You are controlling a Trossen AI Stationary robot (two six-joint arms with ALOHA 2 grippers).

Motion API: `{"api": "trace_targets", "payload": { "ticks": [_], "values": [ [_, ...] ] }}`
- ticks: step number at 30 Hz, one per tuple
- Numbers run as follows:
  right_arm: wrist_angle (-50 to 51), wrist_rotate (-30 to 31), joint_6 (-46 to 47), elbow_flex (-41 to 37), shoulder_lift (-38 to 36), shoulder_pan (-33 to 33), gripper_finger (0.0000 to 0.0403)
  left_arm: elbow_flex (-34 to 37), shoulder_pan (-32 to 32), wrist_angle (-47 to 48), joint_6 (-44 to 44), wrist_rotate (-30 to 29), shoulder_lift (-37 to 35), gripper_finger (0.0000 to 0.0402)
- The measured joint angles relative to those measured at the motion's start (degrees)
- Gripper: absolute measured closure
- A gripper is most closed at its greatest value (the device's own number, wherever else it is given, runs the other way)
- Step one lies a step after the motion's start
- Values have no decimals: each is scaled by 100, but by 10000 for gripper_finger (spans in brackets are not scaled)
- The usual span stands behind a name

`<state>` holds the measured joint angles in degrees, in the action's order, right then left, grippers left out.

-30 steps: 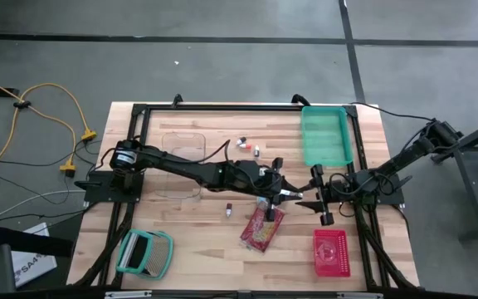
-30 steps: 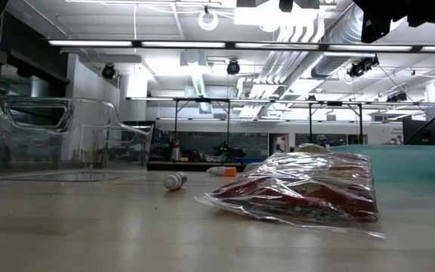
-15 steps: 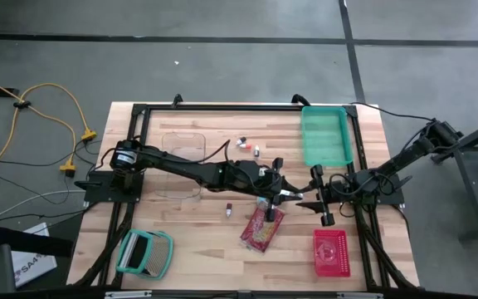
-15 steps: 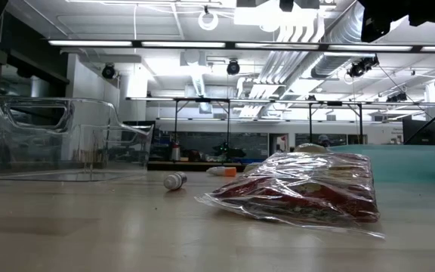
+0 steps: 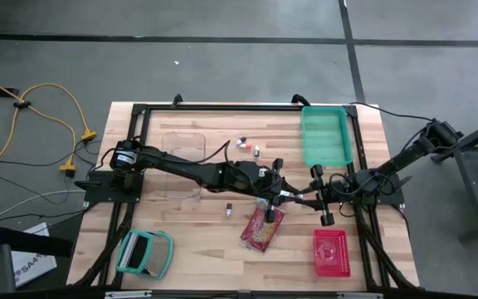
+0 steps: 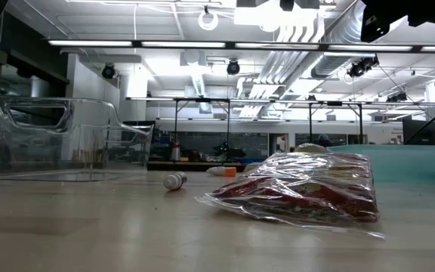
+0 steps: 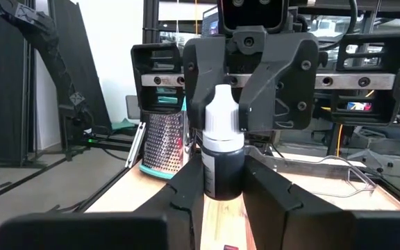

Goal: Pick & Place Food Item
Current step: Put the black food coloring bottle into the red bin

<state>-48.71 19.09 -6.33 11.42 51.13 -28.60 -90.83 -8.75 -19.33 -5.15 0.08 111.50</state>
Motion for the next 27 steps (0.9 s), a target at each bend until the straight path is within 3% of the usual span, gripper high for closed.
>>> {"api": "trace_targets", "payload": {
  "ticks": [27],
  "values": [
    [2,0,-4,0,-1,0,333,4,0,0,50,-15,0,348]
  ]
}}
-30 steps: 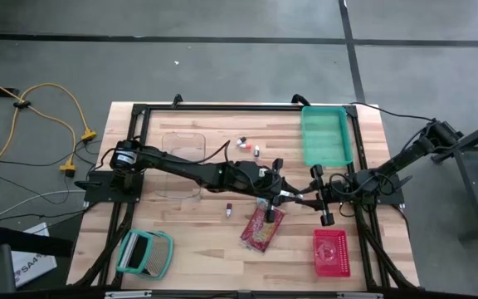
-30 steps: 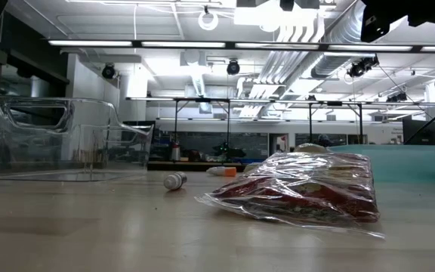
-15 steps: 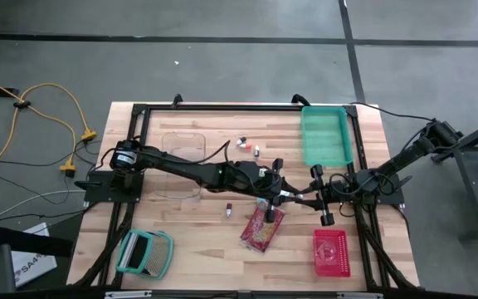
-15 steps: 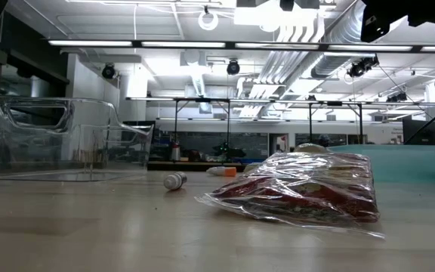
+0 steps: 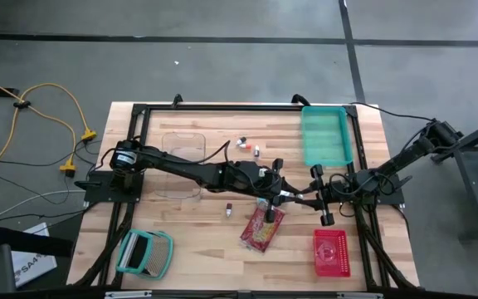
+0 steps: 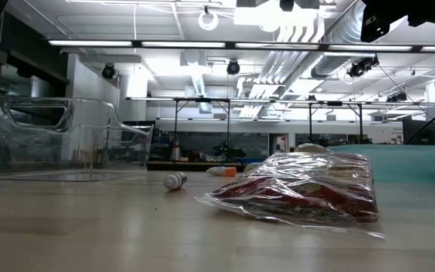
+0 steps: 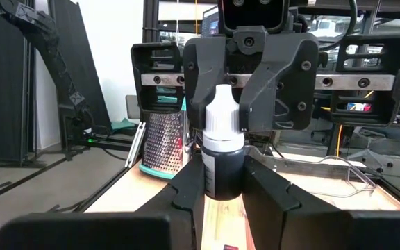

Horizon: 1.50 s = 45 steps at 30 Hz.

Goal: Pick & Place Food Item
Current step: Put the black food coloring bottle into the red bin

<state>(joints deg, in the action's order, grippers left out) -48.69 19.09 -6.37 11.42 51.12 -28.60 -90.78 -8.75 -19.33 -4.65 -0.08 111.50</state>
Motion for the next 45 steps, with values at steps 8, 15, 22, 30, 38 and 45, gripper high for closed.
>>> {"api": "trace_targets", "payload": {
  "ticks": [8,15,22,30,38,45],
  "values": [
    [0,0,0,0,1,0,333,0,0,0,-56,0,0,348],
    [0,1,2,0,1,0,333,0,0,0,-105,9,-2,322],
    [2,-4,2,0,1,-2,333,2,2,-2,-105,137,-2,267],
    [2,-2,2,0,-1,-2,333,2,2,-2,-102,149,-2,262],
    [68,169,4,0,-1,-187,333,2,0,-2,-96,151,-2,261],
    [470,1126,2,3,-232,-855,333,2,-6,-2,-94,177,-2,261]
  ]
}}
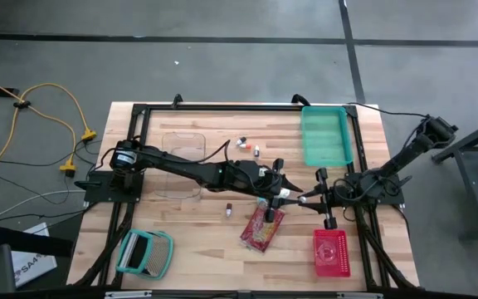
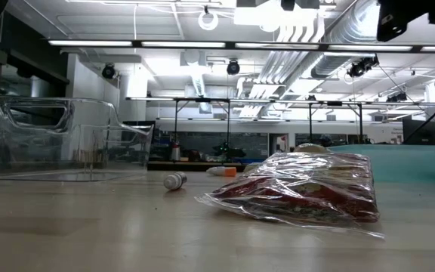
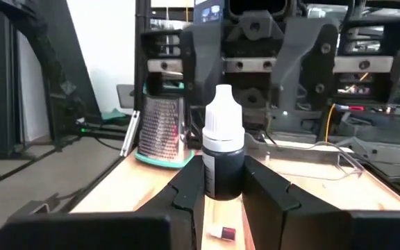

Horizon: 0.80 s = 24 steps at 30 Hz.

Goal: Pick & Place Food Item
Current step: Put the black food coloring bottle into the red bin

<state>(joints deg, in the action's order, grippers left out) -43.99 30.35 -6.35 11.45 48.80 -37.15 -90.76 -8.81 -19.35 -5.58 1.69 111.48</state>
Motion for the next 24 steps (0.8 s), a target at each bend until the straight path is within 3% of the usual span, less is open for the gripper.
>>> {"api": "trace_targets", "payload": {
  "ticks": [12,24],
  "values": [
    [602,1555,564,2,-232,-1690,333,0,-64,0,0,9,0,261],
    [1666,1662,2253,2,-231,-2825,333,0,-64,0,-2,6,0,261]
  ]
}}
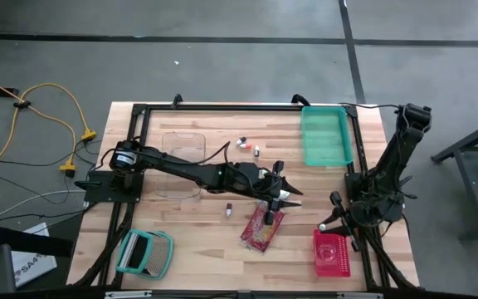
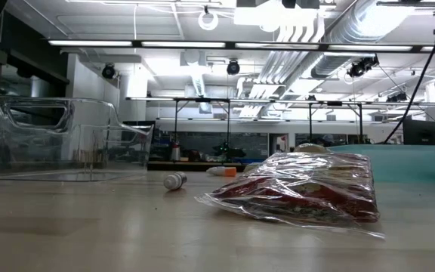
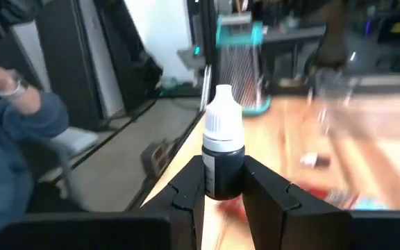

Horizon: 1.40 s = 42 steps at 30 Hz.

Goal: Pick & Place Food Item
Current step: Put the black food coloring bottle into the red bin

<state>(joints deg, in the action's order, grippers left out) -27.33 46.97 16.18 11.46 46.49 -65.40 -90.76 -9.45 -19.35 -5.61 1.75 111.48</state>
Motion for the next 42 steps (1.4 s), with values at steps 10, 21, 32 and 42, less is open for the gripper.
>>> {"api": "trace_targets", "payload": {
  "ticks": [10,21,32,42],
  "values": [
    [1030,-964,2620,0,345,-218,333,0,0,2,1,-4,0,261],
    [1050,-1847,4439,0,1231,-213,333,0,0,2,0,-14,0,261],
    [1038,-2163,4694,0,1533,-213,333,0,0,2,0,-12,0,261],
    [981,-2056,3902,59,1464,-213,333,0,0,2,0,-10,0,261]
  ]
}}
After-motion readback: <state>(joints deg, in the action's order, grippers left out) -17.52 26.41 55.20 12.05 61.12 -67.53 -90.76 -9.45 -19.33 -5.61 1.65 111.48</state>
